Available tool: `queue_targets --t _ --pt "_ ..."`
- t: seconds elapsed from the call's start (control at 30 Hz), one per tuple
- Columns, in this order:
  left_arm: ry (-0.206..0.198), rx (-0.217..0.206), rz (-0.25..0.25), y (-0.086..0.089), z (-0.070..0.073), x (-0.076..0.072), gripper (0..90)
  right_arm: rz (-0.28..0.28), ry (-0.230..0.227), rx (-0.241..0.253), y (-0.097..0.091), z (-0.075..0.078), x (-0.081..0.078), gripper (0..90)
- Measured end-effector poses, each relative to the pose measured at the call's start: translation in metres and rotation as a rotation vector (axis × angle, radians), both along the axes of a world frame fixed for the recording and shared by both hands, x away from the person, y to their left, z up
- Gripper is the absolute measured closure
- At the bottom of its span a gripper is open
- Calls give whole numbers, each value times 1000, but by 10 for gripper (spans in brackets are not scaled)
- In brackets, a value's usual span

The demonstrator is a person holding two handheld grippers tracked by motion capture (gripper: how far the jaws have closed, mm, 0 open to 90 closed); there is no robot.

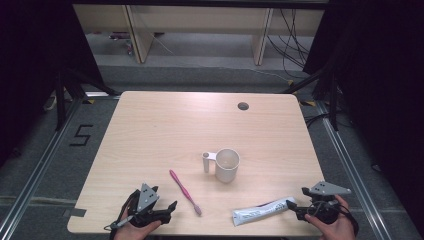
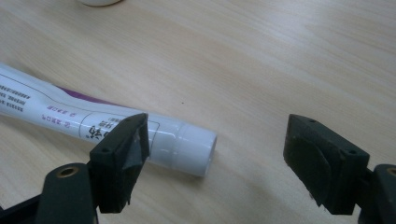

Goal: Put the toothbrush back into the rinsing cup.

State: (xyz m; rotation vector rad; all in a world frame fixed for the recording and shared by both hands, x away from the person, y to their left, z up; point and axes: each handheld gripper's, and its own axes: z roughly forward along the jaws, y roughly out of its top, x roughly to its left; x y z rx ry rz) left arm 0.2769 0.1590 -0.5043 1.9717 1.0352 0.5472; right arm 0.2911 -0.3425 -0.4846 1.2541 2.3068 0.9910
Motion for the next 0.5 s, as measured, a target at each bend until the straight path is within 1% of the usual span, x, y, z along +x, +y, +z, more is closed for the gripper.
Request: queue_targets --t 0.03,0.13,0.17,0.2,0.23,0.27,0.3,0.33,0.37,0.4,0.43,0.47,0.5 --pt "0 -1 1 0 0 0 197 -2 -7 -8 0 0 0 233" --pt "1 -4 4 0 0 0 197 -5 -6 -15 -1 0 0 233" --pt "1 -5 3 0 0 0 197 1 -17 -19 -1 0 1 233" --pt "6 13 -6 1 1 0 197 8 -14 -14 -1 -1 1 233" --pt "3 -1 -1 0 0 0 197 -2 6 -2 -1 0 0 232" --pt "3 0 -4 1 0 0 197 -8 2 -14 -1 0 0 233" --pt "2 -7 -3 0 0 0 197 6 -4 -15 -1 -1 1 233" --pt "2 -7 -3 0 0 0 197 6 -4 -15 -1 -1 1 233" --pt "6 19 -11 2 1 1 197 13 0 -11 -1 -2 2 233" --pt "4 -9 -8 1 1 0 196 8 8 -1 -1 -2 1 233" --pt "5 -2 -16 1 1 0 196 -2 17 5 0 -1 0 233" --pt "4 -10 -21 1 1 1 196 -11 26 8 1 -1 0 233" --pt "3 -8 -31 0 2 0 195 5 6 -11 -1 -1 1 234"
